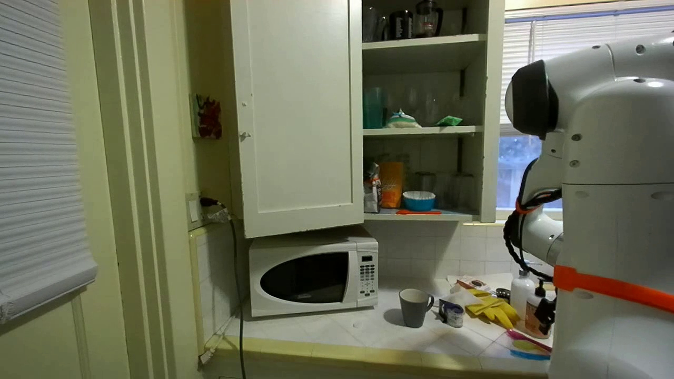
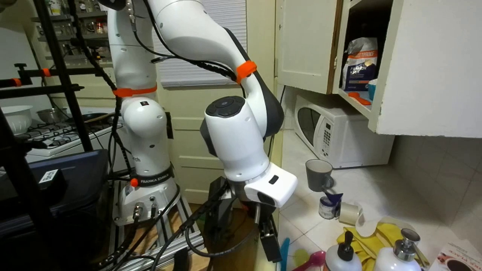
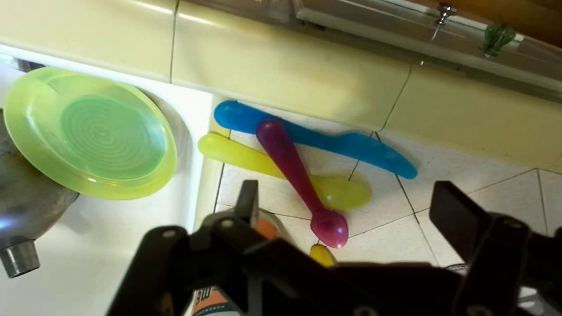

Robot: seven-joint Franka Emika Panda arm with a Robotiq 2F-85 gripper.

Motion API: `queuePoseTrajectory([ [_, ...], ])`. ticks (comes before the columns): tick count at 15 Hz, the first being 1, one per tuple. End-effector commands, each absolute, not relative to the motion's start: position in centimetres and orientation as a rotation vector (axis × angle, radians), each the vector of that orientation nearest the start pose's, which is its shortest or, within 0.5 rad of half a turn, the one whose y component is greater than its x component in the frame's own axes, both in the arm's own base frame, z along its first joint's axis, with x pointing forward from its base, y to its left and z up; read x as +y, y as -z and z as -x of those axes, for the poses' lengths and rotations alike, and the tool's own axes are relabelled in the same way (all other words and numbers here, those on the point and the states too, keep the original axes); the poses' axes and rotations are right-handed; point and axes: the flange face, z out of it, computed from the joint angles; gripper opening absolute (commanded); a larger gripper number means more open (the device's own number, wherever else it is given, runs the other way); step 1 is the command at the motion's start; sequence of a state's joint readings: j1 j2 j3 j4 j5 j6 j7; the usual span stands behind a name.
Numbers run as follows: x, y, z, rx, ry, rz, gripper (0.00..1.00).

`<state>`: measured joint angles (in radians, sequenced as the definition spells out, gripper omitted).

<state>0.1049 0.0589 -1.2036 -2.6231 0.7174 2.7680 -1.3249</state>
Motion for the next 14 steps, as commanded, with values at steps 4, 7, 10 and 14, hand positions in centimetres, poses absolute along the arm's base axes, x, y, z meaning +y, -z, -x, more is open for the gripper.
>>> queuePoseTrajectory([
  [4,-40.8,-24.4,-17.2,0.693,0.476,3.045,1.0],
  [7,-40.9,-24.3,-17.5,0.69,0.463,3.048,1.0],
  [10,-41.1,-23.8,-17.5,0.703,0.422,3.063,1.0],
  [14,-41.8,-22.5,-17.7,0.725,0.368,3.051,1.0],
])
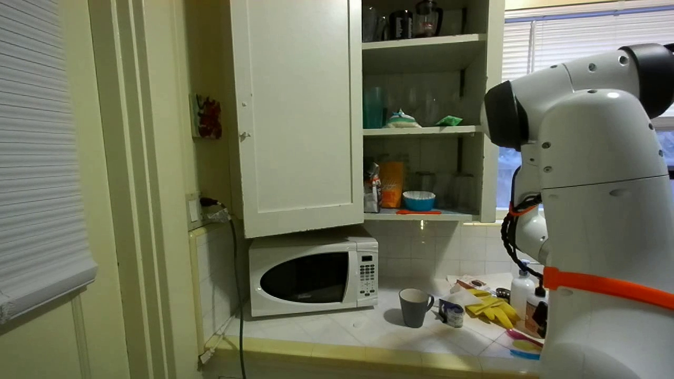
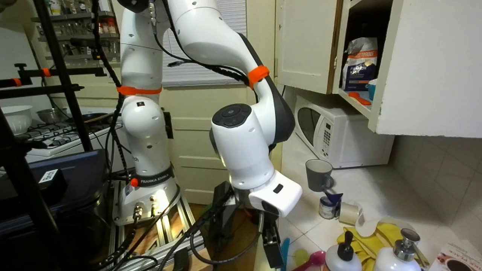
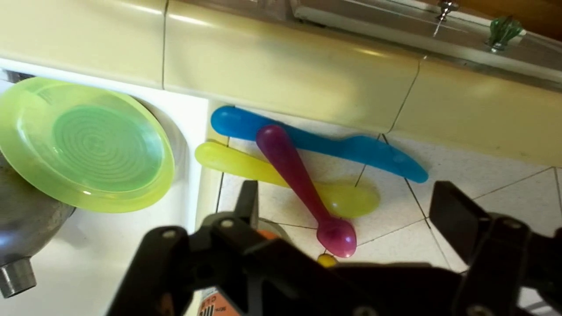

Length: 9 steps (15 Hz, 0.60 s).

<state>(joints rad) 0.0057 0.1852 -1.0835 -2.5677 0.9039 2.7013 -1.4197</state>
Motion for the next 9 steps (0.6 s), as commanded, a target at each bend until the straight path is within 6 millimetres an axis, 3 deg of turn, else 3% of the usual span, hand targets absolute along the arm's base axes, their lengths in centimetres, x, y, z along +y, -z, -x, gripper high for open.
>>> queuePoseTrajectory([
  [1,-42.0,-22.2,-17.9,0.724,0.361,3.057,1.0],
  [9,-43.7,-18.9,-20.0,0.708,0.391,3.072,1.0],
])
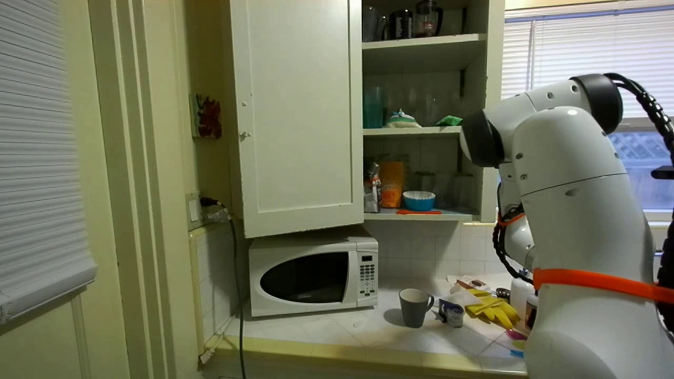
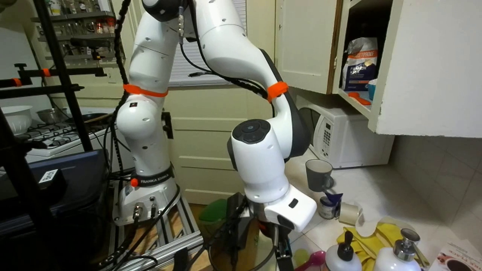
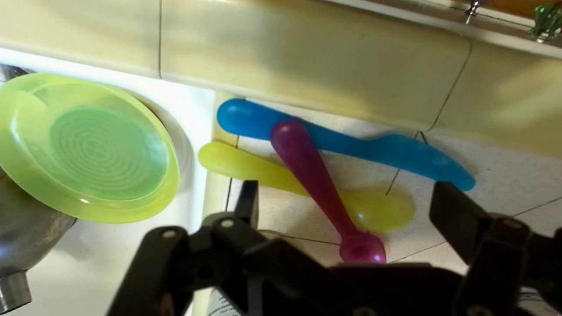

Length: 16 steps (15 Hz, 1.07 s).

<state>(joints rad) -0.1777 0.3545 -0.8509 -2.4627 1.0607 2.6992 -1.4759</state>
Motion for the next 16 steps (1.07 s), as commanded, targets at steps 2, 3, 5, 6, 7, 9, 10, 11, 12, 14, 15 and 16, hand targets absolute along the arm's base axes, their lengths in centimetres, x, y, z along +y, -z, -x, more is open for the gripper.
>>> queuePoseTrajectory([
  [2,-44.1,-18.1,-20.3,0.696,0.401,3.075,0.95],
  [3,-44.2,-17.7,-20.3,0.687,0.401,3.077,0.79],
  [5,-44.5,-16.9,-20.5,0.671,0.403,3.08,0.58],
  [6,-44.6,-16.7,-20.6,0.663,0.404,3.081,0.51],
  [7,-44.7,-16.5,-20.6,0.654,0.404,3.083,0.42],
  [9,-44.9,-16.3,-20.8,0.637,0.41,3.086,0.28],
  [10,-45.1,-16.6,-20.8,0.628,0.415,3.091,0.2],
  [11,-45.1,-16.5,-20.9,0.618,0.424,3.089,0.13],
  [12,-45.1,-16.6,-20.9,0.609,0.43,3.087,0.06],
  [14,-45.2,-16.6,-21.0,0.59,0.432,3.086,0.06],
  [15,-45.2,-16.6,-21.1,0.585,0.439,3.081,0.06],
  [16,-45.1,-16.7,-21.1,0.579,0.447,3.075,0.06],
])
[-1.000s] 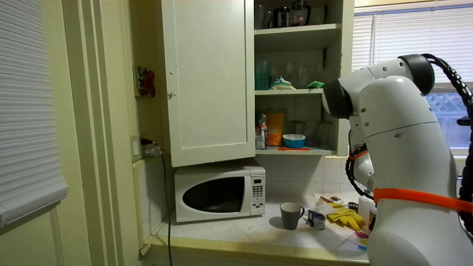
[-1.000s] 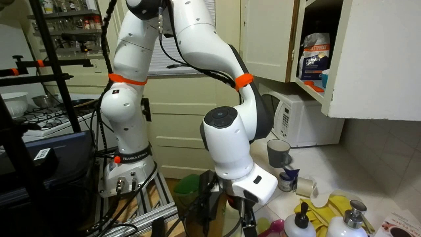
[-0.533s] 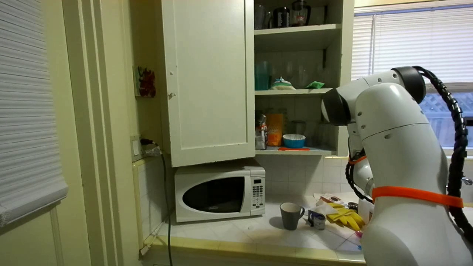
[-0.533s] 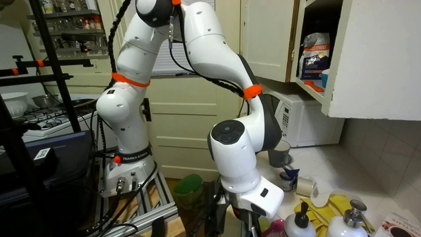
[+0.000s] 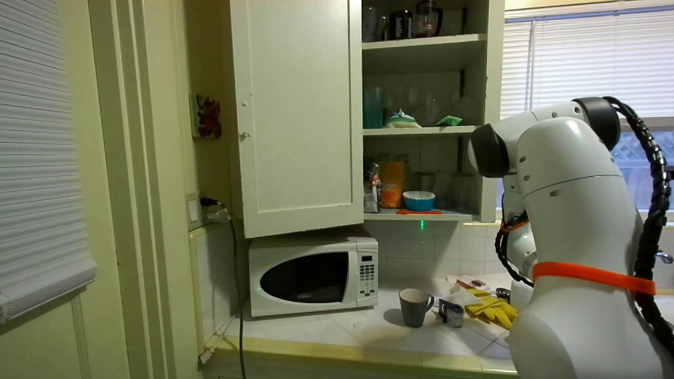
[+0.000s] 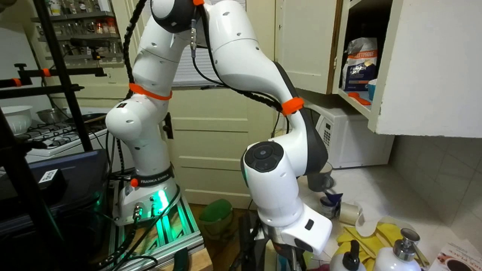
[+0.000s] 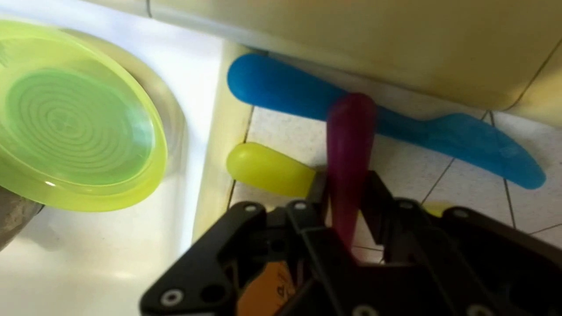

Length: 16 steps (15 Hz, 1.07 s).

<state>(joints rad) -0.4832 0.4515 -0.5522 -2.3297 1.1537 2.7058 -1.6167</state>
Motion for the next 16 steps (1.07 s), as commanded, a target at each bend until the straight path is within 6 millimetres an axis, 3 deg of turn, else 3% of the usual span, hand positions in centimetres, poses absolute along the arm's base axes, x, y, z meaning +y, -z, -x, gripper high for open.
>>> queuePoseTrajectory([
  [1,-45.1,-16.7,-21.1,0.575,0.453,3.07,0.06],
  [5,-44.7,-17.1,-21.4,0.538,0.472,3.06,0.06],
  [9,-44.1,-17.5,-23.1,0.47,0.498,3.063,0.06],
  [13,-42.5,-18.5,-24.4,0.385,0.491,3.079,0.06],
  [16,-41.4,-19.7,-24.3,0.306,0.453,3.129,0.06],
])
